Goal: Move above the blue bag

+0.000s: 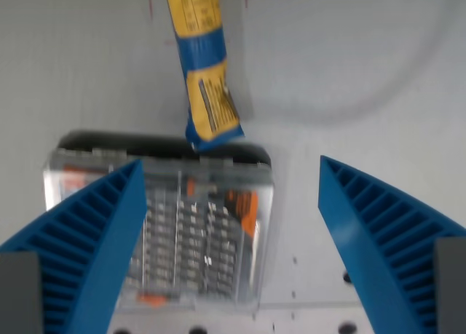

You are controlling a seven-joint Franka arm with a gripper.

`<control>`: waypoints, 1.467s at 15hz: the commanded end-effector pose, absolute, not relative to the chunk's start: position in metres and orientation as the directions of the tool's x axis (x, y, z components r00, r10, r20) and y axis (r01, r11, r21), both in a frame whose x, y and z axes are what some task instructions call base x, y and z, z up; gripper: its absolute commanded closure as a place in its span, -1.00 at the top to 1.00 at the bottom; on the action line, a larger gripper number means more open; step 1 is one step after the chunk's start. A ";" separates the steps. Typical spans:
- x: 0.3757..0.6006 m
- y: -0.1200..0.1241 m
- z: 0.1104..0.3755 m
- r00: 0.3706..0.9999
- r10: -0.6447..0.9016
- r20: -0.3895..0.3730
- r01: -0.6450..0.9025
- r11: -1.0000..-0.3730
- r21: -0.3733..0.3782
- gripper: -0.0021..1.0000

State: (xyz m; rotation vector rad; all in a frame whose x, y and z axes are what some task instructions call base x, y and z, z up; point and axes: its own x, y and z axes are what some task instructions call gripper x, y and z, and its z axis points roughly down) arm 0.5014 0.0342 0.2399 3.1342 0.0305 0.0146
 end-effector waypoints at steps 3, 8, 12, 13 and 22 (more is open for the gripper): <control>0.525 0.041 0.220 0.997 0.077 -0.028 0.078 -0.994 0.074 1.00; 0.537 0.047 0.194 0.996 0.087 -0.009 0.088 -0.993 0.082 1.00; 0.546 0.051 0.175 0.996 0.090 -0.004 0.090 -0.992 0.091 1.00; 0.548 0.052 0.171 0.996 0.090 -0.005 0.091 -0.992 0.092 1.00; 0.561 0.057 0.146 0.996 0.088 -0.003 0.088 -0.991 0.103 1.00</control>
